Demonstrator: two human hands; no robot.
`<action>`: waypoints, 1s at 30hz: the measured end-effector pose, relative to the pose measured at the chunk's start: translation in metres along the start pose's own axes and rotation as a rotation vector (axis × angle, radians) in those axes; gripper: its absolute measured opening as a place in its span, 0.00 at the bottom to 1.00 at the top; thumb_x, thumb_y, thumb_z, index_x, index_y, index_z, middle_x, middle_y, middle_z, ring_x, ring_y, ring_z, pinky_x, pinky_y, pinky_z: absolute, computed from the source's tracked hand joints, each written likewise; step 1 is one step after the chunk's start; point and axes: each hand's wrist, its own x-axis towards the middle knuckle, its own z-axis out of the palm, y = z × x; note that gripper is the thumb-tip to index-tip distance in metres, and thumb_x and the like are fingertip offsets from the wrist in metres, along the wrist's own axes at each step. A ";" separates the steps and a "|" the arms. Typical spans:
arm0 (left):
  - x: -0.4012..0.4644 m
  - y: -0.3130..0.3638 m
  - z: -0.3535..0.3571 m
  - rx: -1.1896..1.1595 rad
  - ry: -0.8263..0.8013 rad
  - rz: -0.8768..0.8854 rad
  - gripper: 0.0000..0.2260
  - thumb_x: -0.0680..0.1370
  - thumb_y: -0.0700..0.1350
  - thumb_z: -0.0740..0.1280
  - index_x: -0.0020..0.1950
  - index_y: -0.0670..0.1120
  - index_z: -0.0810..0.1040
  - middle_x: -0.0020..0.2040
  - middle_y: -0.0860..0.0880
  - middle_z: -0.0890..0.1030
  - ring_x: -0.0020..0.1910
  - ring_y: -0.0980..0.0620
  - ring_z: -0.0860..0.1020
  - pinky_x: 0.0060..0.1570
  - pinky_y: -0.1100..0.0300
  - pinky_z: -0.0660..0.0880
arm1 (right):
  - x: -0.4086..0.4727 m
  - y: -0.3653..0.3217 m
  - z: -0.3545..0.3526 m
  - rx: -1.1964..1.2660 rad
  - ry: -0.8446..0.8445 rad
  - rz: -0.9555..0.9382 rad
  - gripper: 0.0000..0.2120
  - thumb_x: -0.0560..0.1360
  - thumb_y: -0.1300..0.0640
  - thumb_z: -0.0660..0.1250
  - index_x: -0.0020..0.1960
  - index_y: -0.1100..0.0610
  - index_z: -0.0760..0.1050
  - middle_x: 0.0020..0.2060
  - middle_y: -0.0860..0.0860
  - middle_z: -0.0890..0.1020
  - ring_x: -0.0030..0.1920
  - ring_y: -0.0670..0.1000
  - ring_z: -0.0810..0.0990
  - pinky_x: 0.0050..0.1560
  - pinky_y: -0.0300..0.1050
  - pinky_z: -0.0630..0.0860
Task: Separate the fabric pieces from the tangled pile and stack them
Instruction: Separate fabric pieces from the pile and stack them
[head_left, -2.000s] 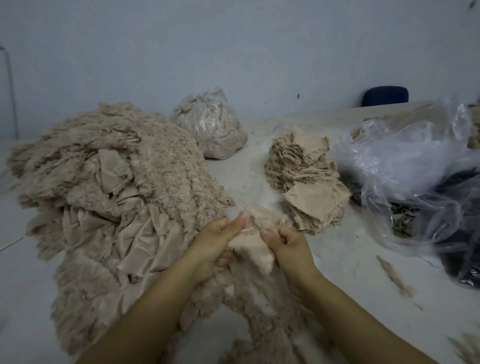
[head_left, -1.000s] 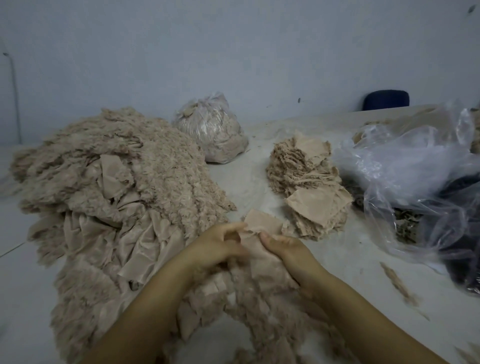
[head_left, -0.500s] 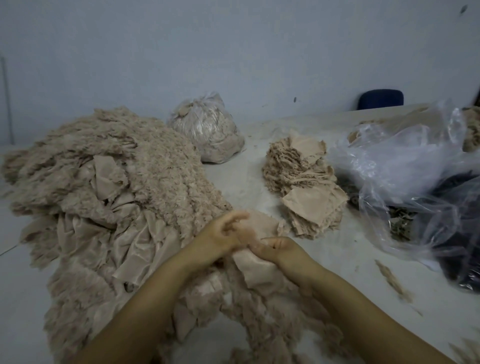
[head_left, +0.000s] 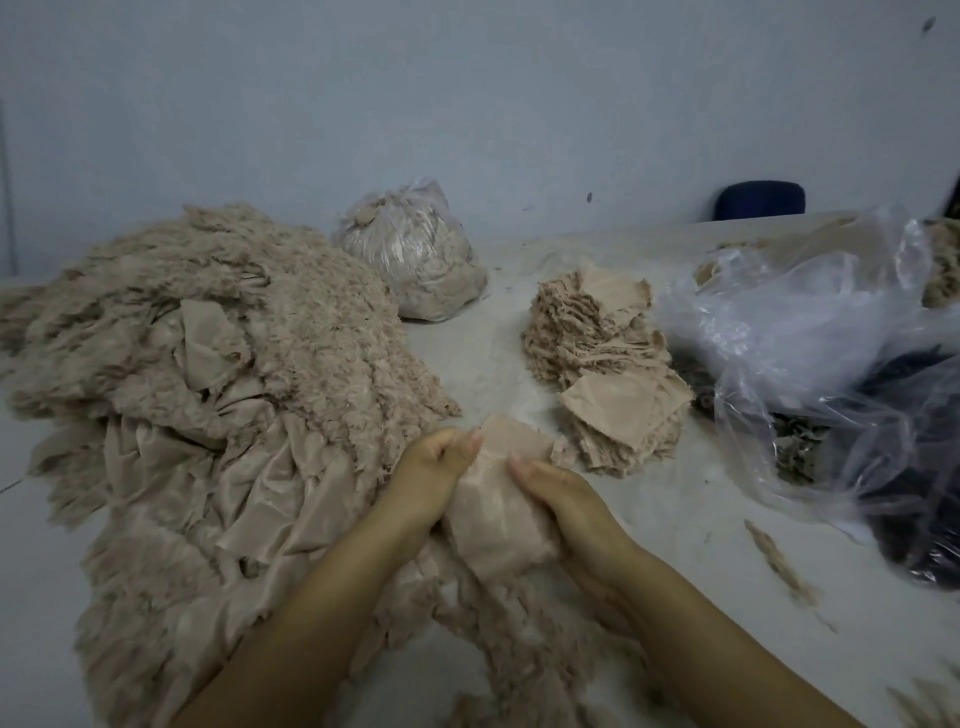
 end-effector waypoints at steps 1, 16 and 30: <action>0.001 0.000 0.002 -0.099 0.053 -0.052 0.13 0.81 0.45 0.61 0.37 0.43 0.73 0.32 0.48 0.75 0.32 0.52 0.73 0.34 0.60 0.71 | 0.000 0.003 0.000 0.048 0.022 -0.013 0.21 0.72 0.47 0.70 0.54 0.65 0.79 0.49 0.62 0.83 0.49 0.58 0.82 0.53 0.52 0.76; 0.002 0.000 0.004 -0.264 -0.005 -0.300 0.06 0.78 0.35 0.63 0.43 0.39 0.78 0.34 0.45 0.81 0.27 0.55 0.78 0.26 0.67 0.73 | 0.012 0.028 -0.021 -0.169 0.613 -0.225 0.11 0.81 0.53 0.60 0.43 0.50 0.76 0.23 0.43 0.72 0.27 0.47 0.68 0.29 0.41 0.65; 0.017 -0.004 -0.022 -0.352 0.365 -0.209 0.13 0.80 0.39 0.62 0.63 0.36 0.73 0.23 0.54 0.77 0.20 0.55 0.72 0.18 0.71 0.64 | -0.020 0.016 -0.023 -0.234 -0.044 0.107 0.08 0.76 0.62 0.68 0.38 0.60 0.79 0.21 0.51 0.72 0.21 0.46 0.65 0.24 0.36 0.64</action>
